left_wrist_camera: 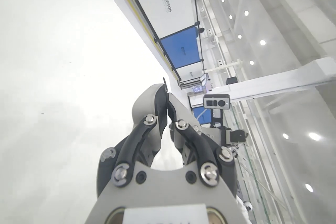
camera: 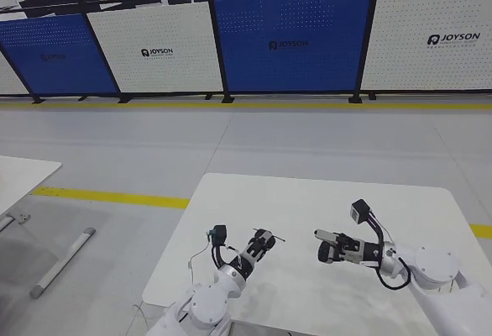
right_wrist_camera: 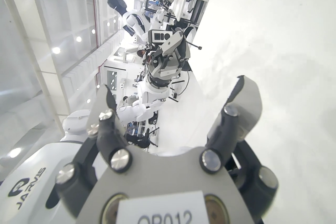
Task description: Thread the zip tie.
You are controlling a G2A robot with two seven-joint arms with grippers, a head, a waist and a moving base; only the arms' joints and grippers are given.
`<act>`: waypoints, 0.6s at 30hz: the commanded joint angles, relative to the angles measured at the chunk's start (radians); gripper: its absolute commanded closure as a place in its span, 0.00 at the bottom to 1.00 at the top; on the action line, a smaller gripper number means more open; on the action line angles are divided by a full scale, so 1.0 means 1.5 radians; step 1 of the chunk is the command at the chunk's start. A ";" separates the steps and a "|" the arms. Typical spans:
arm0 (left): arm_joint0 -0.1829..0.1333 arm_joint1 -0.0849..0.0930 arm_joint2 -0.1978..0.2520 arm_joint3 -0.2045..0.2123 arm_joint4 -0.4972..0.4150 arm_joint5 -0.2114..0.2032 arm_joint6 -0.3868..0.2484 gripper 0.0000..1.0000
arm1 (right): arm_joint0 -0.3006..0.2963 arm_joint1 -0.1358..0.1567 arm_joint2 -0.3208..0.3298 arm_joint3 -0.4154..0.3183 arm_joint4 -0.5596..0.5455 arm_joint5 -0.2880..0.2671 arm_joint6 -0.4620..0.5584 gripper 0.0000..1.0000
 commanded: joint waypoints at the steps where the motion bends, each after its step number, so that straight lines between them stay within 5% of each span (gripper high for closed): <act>1: 0.000 0.000 0.000 0.000 0.000 -0.007 -0.001 1.00 | 0.001 0.000 -0.001 0.001 0.004 0.000 0.000 0.00; 10: 0.000 0.000 0.002 0.001 -0.007 -0.007 -0.008 1.00 | 0.001 0.000 -0.001 0.001 0.004 0.000 0.000 0.00; 13: -0.009 0.002 -0.018 0.006 -0.062 0.000 -0.079 1.00 | 0.001 0.000 -0.001 0.001 0.004 0.000 0.000 0.00; 18: -0.013 0.019 -0.084 0.015 -0.123 -0.022 -0.280 1.00 | 0.001 0.000 -0.001 0.001 0.004 0.000 0.000 0.00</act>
